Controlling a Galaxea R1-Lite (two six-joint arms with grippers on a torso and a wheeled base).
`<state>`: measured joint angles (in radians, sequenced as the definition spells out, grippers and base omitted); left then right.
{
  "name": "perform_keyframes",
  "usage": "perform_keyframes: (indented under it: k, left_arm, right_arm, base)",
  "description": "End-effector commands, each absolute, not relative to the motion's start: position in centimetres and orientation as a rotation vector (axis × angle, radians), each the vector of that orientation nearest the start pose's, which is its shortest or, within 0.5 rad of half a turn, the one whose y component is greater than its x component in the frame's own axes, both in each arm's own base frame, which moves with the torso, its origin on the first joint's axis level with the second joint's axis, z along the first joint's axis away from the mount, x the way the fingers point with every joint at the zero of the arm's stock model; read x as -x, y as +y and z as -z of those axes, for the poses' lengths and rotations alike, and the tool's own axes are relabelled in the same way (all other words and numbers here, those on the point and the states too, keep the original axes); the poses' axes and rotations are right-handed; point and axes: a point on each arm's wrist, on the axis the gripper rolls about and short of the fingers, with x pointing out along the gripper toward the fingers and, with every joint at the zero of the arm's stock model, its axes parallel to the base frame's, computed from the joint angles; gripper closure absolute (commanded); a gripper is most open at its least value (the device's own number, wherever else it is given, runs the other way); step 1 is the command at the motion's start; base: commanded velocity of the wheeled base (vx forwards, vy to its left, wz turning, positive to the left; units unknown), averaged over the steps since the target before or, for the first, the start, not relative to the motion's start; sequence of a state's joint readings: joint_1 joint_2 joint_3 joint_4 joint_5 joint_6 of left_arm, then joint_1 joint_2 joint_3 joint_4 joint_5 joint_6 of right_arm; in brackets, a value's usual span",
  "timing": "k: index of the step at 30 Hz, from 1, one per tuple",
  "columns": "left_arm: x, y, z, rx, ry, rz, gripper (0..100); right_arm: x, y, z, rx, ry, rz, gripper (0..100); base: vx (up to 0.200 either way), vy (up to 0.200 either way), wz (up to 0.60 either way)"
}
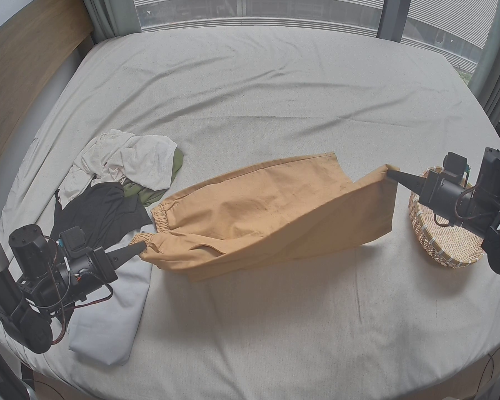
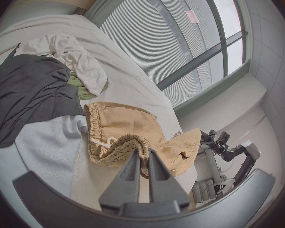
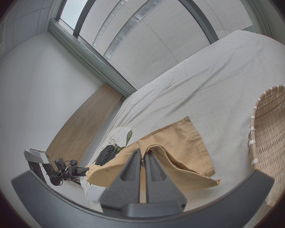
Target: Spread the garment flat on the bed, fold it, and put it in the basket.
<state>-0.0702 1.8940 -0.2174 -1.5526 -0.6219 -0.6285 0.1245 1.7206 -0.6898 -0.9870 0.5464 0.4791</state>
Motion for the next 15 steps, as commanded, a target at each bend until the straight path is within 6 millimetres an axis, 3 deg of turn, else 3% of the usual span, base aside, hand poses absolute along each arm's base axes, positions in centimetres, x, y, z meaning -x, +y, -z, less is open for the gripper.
perform_keyframes:
  k: [1,15]
  left_arm:
    - [-25.5,-3.1,-9.3,0.664,0.318,0.613,100]
    - [-27.3,-3.2,-8.1,0.693,0.322,0.521,100]
  right_arm:
    - [-31.1,4.7,-17.8,-0.473,0.208,-0.635,100]
    - [-35.3,5.6,-18.0,-0.463,0.166,-0.658,100]
  base:
    - [0.0,0.0,0.0]
    - [0.0,0.0,0.0]
